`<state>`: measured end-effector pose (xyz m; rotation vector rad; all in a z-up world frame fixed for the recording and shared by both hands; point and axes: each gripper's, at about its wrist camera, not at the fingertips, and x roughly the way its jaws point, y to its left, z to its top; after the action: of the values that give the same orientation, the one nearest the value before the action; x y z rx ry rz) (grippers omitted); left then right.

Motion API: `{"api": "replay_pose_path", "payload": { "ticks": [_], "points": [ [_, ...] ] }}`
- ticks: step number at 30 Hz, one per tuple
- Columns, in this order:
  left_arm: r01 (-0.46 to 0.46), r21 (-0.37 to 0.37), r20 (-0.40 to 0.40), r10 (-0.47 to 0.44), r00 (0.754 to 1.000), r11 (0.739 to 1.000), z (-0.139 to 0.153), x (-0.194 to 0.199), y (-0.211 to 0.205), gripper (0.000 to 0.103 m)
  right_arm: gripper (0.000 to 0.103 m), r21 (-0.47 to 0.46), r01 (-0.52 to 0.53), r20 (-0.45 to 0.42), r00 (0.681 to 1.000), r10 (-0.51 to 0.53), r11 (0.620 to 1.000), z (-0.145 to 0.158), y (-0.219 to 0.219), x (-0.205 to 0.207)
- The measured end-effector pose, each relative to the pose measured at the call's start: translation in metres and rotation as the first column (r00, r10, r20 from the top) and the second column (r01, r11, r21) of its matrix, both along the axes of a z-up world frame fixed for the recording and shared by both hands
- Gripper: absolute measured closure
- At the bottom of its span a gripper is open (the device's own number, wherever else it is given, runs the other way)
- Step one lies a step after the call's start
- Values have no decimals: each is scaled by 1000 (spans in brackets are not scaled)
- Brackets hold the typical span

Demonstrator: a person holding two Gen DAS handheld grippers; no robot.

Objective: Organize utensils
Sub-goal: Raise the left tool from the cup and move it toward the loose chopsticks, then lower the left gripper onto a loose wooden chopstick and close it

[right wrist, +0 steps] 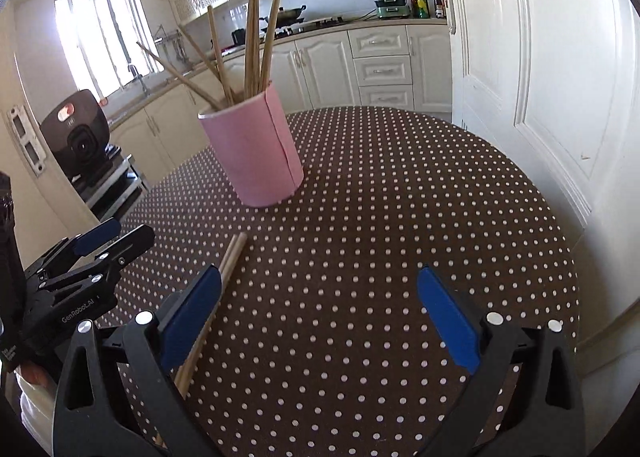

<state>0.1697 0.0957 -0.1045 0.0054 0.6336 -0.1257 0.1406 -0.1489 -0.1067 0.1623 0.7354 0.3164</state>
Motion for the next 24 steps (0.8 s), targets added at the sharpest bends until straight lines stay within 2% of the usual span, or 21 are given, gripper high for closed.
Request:
{"api": "replay_pose_path", "payload": {
  "ticks": [9, 11, 19, 24],
  "points": [
    [48, 28, -159, -43, 986, 998, -26, 14, -16, 31, 8, 2, -2, -12, 1000, 2, 1000, -10, 3, -7],
    [61, 7, -171, -59, 984, 998, -27, 16, -18, 31, 8, 3, -3, -14, 1000, 3, 1000, -11, 4, -8],
    [78, 20, -235, -71, 969, 997, -36, 22, -30, 31, 8, 4, -1, -27, 1000, 1, 1000, -15, 5, -3],
    [72, 2, -250, -69, 966, 997, -35, 22, -33, 30, 8, 17, 1, -44, 999, -1, 1000, -19, 3, 1]
  ]
}}
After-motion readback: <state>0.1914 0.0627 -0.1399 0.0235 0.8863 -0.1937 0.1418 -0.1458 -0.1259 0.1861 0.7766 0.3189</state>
